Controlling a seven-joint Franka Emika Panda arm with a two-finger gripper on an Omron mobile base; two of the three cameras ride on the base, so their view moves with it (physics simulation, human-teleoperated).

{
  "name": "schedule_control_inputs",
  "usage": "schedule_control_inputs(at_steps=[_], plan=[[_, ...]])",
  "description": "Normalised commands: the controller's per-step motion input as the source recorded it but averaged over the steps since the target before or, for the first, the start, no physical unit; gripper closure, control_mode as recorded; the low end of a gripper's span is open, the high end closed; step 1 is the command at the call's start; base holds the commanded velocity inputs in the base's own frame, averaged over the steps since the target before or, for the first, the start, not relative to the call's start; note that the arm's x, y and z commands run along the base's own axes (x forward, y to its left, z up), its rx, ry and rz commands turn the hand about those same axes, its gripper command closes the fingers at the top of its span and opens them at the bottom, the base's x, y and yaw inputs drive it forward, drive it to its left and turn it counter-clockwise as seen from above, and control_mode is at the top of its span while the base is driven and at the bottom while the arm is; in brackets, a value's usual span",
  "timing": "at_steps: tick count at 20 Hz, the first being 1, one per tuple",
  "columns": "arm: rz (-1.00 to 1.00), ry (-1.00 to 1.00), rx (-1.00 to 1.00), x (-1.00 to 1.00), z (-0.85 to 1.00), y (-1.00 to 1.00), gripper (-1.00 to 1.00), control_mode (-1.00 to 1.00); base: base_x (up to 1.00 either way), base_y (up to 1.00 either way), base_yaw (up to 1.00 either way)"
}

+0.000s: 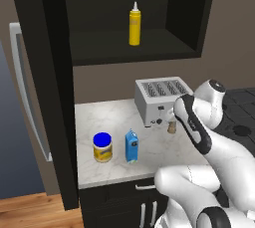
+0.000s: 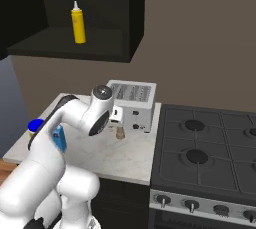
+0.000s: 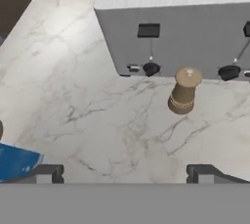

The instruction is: There are various items on the counter. Only move the condiments/shakers into the cabinet.

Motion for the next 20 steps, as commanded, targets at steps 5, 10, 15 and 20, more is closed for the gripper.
schedule_control_inputs(at_steps=[5, 10, 15, 20], plan=[[-0.01, 0.25, 0.00, 0.21, 0.00, -0.10, -1.00, -1.00, 0.00, 0.00, 0.00], [0.00, 0.01, -0.03, 0.01, -0.02, -0.34, -1.00, -1.00, 0.00, 0.00, 0.00], [0.00, -0.01, -0.07, 0.13, -0.11, -0.10, -1.00, -1.00, 0.00, 0.00, 0.00], [0.00, 0.00, -0.10, 0.24, -0.20, 0.06, -1.00, -1.00, 0.00, 0.00, 0.00]])
